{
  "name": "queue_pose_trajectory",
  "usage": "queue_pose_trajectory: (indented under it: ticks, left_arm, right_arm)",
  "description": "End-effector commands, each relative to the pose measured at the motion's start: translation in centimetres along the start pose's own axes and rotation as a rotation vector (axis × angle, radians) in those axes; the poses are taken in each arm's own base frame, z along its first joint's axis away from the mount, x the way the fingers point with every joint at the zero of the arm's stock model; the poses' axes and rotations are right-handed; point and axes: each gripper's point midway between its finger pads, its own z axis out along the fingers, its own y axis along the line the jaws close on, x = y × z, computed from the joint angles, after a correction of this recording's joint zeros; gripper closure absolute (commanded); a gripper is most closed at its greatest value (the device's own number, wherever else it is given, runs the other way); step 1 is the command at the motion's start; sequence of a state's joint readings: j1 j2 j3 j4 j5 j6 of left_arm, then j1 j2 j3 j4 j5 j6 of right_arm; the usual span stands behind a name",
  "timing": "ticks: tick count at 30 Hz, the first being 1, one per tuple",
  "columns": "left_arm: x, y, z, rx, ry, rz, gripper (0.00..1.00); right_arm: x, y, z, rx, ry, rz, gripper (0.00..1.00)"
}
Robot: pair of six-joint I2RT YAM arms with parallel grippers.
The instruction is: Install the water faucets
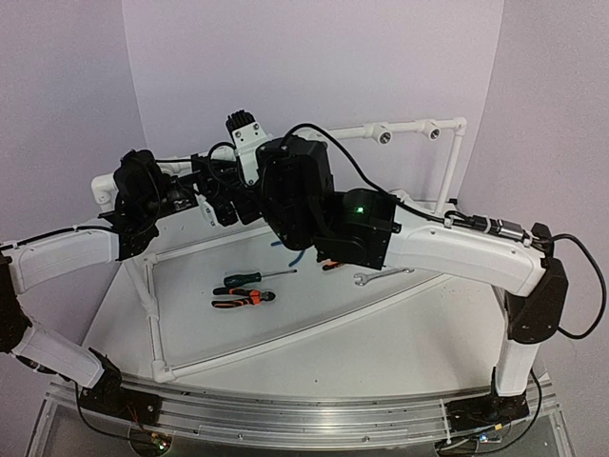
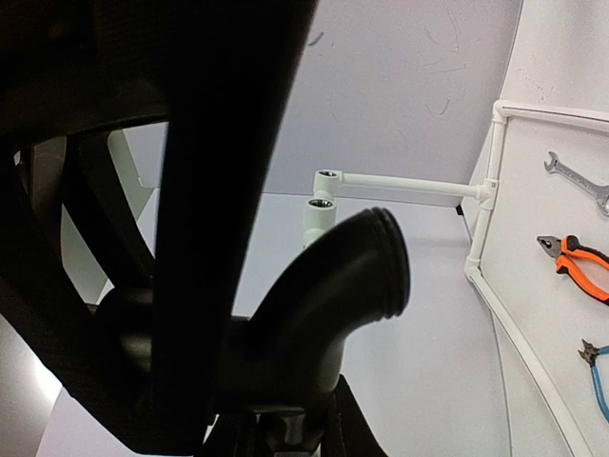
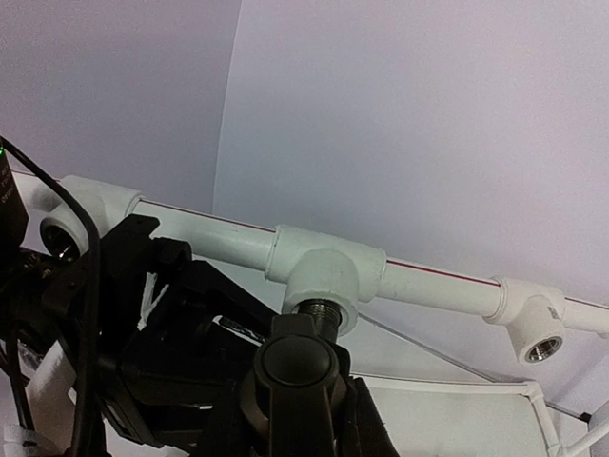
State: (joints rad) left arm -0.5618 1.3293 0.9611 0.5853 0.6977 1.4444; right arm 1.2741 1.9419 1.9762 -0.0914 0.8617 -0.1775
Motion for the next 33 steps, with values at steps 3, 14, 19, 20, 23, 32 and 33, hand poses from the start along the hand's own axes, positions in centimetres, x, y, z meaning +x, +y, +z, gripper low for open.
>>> queue_pose_trajectory:
  ticks: [3, 14, 19, 20, 23, 32, 33]
  left_arm:
    - [0.5, -0.2, -0.1, 0.034, 0.041, -0.036, 0.92]
    - [1.6, 1.9, -2.5, 0.017, 0.217, -0.065, 0.45]
    - [1.2, 2.3, -3.4, 0.030, 0.241, -0.099, 0.39]
    - [1.1, 2.3, -3.5, 0.034, 0.247, -0.104, 0.38]
    - [1.2, 2.2, -4.1, 0.040, 0.273, -0.114, 0.39]
    - [1.3, 2.0, -4.9, 0.035, 0.312, -0.152, 0.38]
    - [1.3, 2.0, -5.0, 0.035, 0.314, -0.157, 0.38]
  right_arm:
    - [2.1, -2.2, 0.5, 0.083, 0.035, 0.281, 1.00]
    - [5.4, -4.4, 0.4, 0.187, 0.012, 0.839, 1.00]
    - [6.4, -5.2, 0.9, 0.179, 0.007, 1.033, 1.00]
    - [7.1, -5.5, 1.0, 0.177, 0.014, 1.102, 1.00]
    - [8.0, -5.9, 1.0, 0.164, -0.002, 1.288, 1.00]
    - [7.9, -5.7, 0.8, 0.130, -0.022, 1.478, 1.00]
    - [8.8, -5.5, 0.8, 0.137, -0.010, 1.514, 1.00]
